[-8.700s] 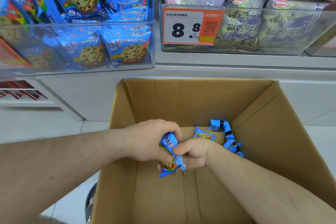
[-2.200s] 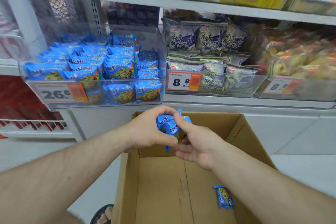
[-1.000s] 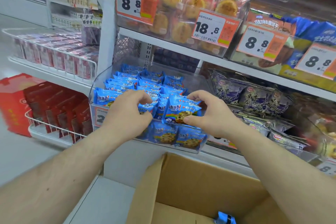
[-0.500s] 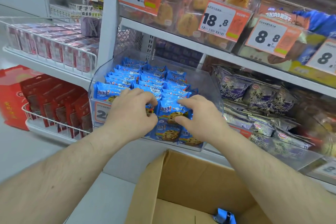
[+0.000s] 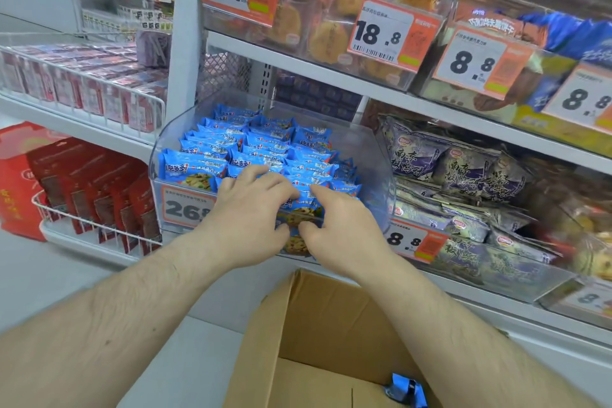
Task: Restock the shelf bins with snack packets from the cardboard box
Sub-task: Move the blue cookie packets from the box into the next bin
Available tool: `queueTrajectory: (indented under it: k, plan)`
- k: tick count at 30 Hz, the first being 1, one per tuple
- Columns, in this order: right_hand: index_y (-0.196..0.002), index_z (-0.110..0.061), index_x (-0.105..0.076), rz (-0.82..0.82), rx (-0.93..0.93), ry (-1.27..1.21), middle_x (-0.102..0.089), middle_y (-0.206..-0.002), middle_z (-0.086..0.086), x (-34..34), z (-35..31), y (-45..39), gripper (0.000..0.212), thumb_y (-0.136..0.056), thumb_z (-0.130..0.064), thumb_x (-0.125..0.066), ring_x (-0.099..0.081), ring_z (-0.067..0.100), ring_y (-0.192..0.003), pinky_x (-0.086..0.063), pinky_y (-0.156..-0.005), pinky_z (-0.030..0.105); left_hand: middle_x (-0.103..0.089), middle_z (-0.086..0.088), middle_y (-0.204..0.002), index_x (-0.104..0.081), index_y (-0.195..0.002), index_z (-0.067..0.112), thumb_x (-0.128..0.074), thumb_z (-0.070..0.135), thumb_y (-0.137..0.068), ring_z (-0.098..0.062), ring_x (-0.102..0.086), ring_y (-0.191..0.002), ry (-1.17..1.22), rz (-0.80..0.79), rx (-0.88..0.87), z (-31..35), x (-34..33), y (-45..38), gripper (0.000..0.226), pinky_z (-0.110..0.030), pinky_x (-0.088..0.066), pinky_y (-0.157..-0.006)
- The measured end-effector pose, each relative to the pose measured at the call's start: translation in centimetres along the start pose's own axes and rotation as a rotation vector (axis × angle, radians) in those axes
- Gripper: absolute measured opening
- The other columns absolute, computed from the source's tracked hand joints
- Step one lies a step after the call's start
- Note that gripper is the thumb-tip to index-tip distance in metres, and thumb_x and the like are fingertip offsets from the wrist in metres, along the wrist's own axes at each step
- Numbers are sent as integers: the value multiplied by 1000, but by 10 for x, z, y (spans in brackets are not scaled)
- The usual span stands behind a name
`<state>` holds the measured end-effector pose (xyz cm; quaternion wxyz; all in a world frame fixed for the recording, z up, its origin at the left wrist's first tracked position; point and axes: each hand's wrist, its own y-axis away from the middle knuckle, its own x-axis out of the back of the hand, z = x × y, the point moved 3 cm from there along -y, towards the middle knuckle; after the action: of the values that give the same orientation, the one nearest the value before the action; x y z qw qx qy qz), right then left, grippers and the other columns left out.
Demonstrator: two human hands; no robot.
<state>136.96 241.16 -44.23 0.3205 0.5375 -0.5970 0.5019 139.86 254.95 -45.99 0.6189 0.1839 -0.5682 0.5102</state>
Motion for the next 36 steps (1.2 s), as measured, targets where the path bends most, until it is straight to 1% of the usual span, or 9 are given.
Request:
queueTrajectory:
  k: [7, 10, 12, 14, 20, 25, 28, 33, 36]
  plan:
    - [-97, -25, -48, -76, 44, -47, -57, -99, 6, 0, 5, -2, 26, -75, -30, -60, -54, 29, -99, -41, -75, 34, -55, 5, -123, -59, -114, 23, -54, 31, -67, -23, -37, -121, 9, 149, -87, 10, -9, -1, 48, -42, -33, -87]
    - [-114, -14, -61, 273, 83, -140, -63, -111, 7, 12, 20, 19, 41, -73, -19, -61, -58, 26, -105, -49, -89, 38, -61, 0, -109, -63, -106, 18, -55, 24, -65, -29, -52, -102, 100, 221, -244, 34, -13, 4, 42, -47, -46, -81]
    - [-97, -7, -67, 566, 139, -226, -65, -92, 6, 17, 40, 48, 28, -71, -12, -60, -61, 22, -84, -51, -78, 32, -61, 1, -105, -61, -106, 19, -50, 27, -67, -29, -55, -98, 158, 145, -336, 57, -26, 11, 41, -46, -47, -81]
    - [-81, -9, -67, 633, 81, -270, -63, -76, 1, 9, 72, 79, 13, -73, -13, -57, -57, 15, -70, -47, -69, 22, -60, 2, -103, -59, -107, 21, -48, 29, -67, -26, -54, -98, 194, 21, -391, 78, -47, 22, 43, -44, -48, -82]
    - [-68, -22, -65, -50, -749, -357, -64, -72, -7, -96, 224, 180, 18, -83, -16, -57, -63, 15, -73, -48, -65, 25, -52, 6, -126, -50, -129, 29, -47, 28, -86, -19, -43, -120, -60, -414, -640, 134, -108, 57, 43, -37, -38, -96]
    - [-85, -12, -65, -671, -951, -40, -61, -82, 1, -185, 304, 270, 18, -84, -20, -49, -56, 18, -71, -40, -56, 23, -49, 9, -132, -48, -131, 33, -43, 27, -90, -15, -39, -125, -119, -670, -699, 149, -148, 74, 42, -35, -35, -100]
    - [-86, -12, -62, -782, -1052, 32, -64, -83, 1, -219, 327, 301, 16, -85, -24, -51, -61, 16, -69, -45, -56, 22, -50, 9, -130, -50, -128, 34, -45, 28, -90, -15, -39, -125, -101, -782, -625, 143, -167, 70, 38, -35, -34, -101]
    - [-131, -11, -43, -807, -1070, 79, -52, -132, 15, -267, 342, 315, 45, -88, -22, -52, -53, 27, -122, -49, -74, 23, -52, 13, -128, -53, -124, 34, -48, 31, -90, -13, -42, -123, -65, -924, -500, 130, -191, 67, 34, -36, -34, -104]
    - [-134, -19, -40, -781, -1027, 114, -38, -138, 15, -276, 337, 316, 46, -90, -21, -53, -48, 27, -123, -46, -95, 33, -52, 14, -127, -54, -123, 35, -50, 30, -90, -12, -43, -121, -42, -966, -437, 123, -198, 67, 34, -36, -34, -105]
